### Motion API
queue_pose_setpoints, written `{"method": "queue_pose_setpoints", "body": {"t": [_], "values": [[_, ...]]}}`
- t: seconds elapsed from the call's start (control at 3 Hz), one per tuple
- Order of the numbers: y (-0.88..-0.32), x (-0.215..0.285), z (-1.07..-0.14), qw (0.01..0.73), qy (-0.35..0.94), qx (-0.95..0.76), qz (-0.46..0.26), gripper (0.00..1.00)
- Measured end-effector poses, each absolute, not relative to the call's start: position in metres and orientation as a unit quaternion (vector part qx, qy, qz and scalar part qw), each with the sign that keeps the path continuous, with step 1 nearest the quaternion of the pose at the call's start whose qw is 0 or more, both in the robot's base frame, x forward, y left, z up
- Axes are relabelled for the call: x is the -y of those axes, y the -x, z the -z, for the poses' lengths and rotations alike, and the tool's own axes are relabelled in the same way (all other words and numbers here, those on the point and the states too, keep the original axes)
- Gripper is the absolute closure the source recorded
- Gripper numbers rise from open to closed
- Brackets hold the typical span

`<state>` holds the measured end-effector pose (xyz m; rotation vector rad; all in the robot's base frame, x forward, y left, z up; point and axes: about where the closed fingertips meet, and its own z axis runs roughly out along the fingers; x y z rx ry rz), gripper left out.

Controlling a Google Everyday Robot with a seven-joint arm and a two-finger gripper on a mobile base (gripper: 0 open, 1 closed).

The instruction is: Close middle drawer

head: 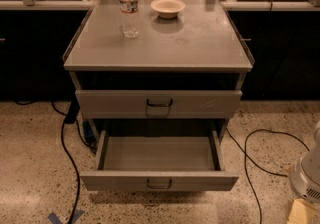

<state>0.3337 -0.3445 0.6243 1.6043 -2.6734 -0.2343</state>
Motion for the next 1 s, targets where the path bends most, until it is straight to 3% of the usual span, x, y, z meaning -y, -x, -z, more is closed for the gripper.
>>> {"method": "queue_pose_setpoints", "body": {"t": [1.0], "values": [[-0.299,0.324,-0.573,0.025,-0.550,0.827,0.113,0.00]]}}
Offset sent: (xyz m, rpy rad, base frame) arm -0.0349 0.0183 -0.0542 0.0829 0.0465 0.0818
